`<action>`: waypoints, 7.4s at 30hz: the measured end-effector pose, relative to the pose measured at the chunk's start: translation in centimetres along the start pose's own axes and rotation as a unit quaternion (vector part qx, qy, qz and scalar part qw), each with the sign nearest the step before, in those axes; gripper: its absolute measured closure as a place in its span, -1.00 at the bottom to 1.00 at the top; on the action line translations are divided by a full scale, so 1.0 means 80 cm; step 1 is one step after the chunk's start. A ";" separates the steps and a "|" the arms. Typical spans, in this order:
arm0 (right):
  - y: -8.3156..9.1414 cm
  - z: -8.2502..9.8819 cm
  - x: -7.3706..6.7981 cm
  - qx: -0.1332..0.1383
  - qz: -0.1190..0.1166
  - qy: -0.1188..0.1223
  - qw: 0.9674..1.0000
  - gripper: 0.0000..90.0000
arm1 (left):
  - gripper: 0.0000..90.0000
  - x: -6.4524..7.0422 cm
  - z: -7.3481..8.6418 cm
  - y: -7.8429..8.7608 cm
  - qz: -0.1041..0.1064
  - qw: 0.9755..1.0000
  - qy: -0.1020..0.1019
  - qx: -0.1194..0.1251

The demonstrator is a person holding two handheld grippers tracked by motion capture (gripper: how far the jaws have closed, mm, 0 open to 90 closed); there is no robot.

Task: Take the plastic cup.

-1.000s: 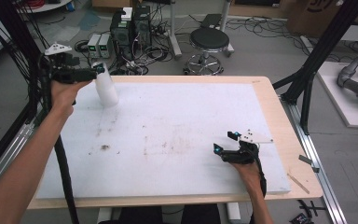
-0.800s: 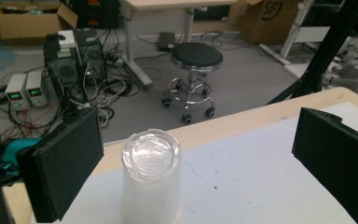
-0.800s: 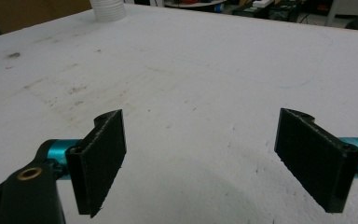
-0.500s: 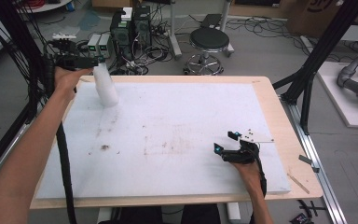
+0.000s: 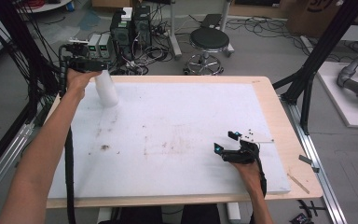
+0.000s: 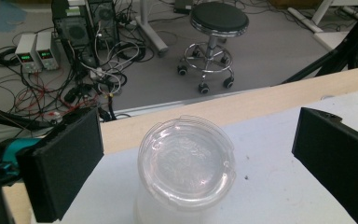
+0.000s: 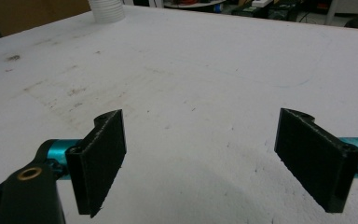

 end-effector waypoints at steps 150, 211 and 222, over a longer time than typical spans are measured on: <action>0.002 -0.001 0.002 0.007 0.006 -0.012 1.000 -0.63 | -0.16 0.011 -0.064 0.047 -0.031 0.998 -0.049 -0.033; 0.003 -0.001 0.003 0.011 0.005 -0.018 1.000 -0.63 | -0.16 0.300 0.138 0.130 0.432 0.879 -0.203 0.020; 0.003 -0.001 0.003 0.011 0.005 -0.015 1.000 -0.63 | -0.15 0.309 0.168 0.126 0.465 0.861 -0.204 0.015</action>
Point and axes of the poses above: each handheld gripper's, and its own axes: y roughly backward along the jaws, z roughly out of its underside, x roughly to its right, the point moved 8 cm from there along -y, roughly forward along the jaws, and after that the axes turned 3 degrees about z, right-handed, at the moved point
